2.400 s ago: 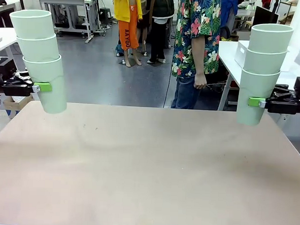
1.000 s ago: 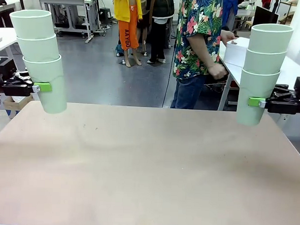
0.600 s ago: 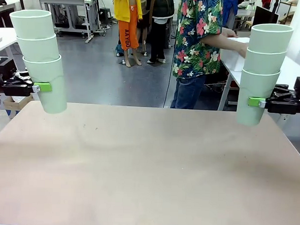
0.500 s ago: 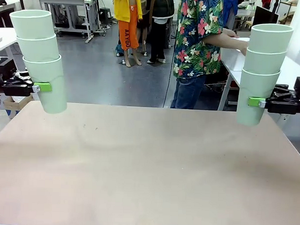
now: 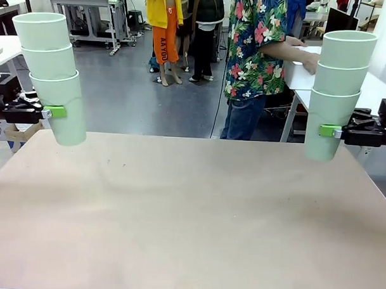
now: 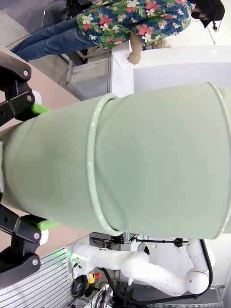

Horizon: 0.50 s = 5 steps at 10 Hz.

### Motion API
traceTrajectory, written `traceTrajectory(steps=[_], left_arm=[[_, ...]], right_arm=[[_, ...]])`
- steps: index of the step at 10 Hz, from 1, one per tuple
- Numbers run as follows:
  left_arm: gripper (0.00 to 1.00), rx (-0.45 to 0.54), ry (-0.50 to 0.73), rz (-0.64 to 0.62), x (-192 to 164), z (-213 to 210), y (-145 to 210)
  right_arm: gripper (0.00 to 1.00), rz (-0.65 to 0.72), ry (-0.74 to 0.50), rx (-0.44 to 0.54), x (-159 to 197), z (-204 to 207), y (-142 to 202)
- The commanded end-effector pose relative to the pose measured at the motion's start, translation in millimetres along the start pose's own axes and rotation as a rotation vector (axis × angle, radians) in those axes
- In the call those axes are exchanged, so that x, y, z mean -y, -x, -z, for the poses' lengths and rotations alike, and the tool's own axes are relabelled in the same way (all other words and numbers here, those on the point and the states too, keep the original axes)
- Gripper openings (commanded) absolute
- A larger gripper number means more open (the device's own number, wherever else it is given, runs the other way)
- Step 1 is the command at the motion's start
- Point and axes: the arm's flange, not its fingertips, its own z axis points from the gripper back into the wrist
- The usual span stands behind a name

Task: Stack the cups and store them in the basket.
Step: Place the stack of Reusable plastic cups into the Pantry Basket.

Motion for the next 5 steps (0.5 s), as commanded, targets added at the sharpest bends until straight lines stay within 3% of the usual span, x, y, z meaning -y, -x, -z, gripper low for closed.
traceTrajectory(steps=[1,5], left_arm=[[0.87,0.003,0.003,0.010,1.5,0.7,-3.9],[0.87,0.003,0.003,0.010,1.5,0.7,-3.9]], right_arm=[[0.87,-0.005,0.005,0.002,-0.1,-0.4,-2.5],[0.87,-0.005,0.005,0.002,-0.1,-0.4,-2.5]])
